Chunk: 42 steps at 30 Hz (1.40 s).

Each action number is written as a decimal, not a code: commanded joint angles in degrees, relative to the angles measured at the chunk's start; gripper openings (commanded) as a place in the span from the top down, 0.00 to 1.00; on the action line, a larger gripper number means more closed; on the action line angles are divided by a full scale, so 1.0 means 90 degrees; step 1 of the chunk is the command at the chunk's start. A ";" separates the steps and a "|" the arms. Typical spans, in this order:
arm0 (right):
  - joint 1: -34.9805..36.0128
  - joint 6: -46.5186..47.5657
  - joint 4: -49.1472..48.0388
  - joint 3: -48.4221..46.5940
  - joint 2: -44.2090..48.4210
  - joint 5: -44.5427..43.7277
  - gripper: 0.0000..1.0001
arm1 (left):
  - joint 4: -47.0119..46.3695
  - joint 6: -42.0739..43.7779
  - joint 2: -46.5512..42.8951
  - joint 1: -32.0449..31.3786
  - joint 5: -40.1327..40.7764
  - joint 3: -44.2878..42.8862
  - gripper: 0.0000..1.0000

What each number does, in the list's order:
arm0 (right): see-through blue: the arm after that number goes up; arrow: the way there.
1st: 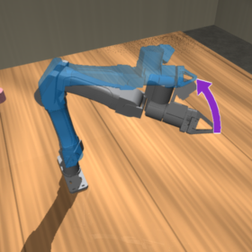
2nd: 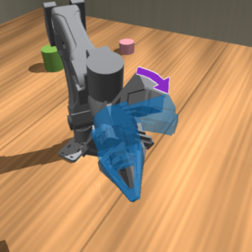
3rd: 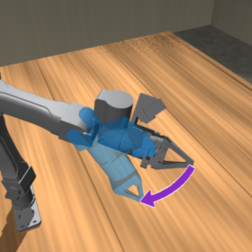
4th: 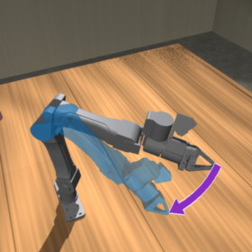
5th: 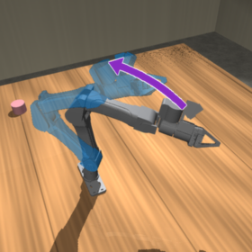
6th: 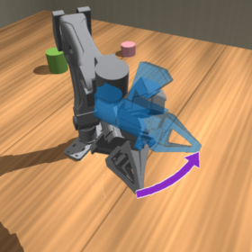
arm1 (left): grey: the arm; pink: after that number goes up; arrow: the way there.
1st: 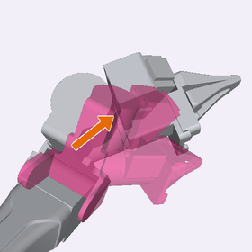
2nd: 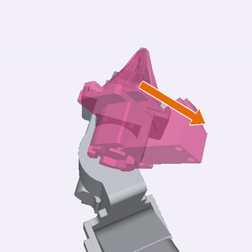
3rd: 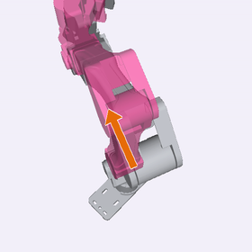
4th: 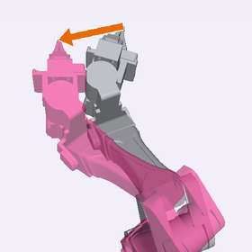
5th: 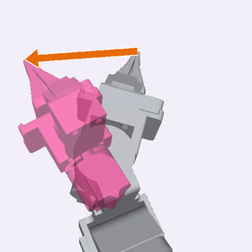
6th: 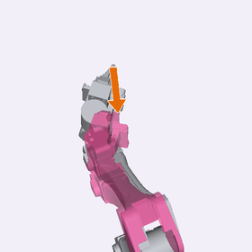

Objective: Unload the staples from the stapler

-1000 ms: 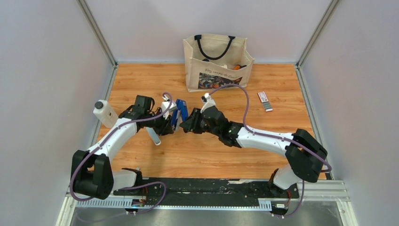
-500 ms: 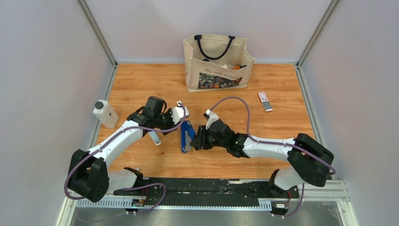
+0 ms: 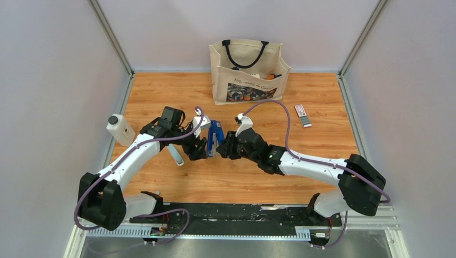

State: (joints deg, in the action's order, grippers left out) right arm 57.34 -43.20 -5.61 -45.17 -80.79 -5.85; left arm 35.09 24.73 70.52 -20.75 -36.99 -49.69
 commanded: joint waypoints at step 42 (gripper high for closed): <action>0.0035 -0.0893 -0.0851 -0.0441 0.0628 0.0220 1.00 | -0.1076 -0.0219 0.0065 0.0070 0.0106 0.0277 0.73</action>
State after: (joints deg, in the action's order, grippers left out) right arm 57.08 -49.41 -5.23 -49.43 -77.89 -5.96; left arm 29.67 20.99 73.38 -20.43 -37.69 -46.98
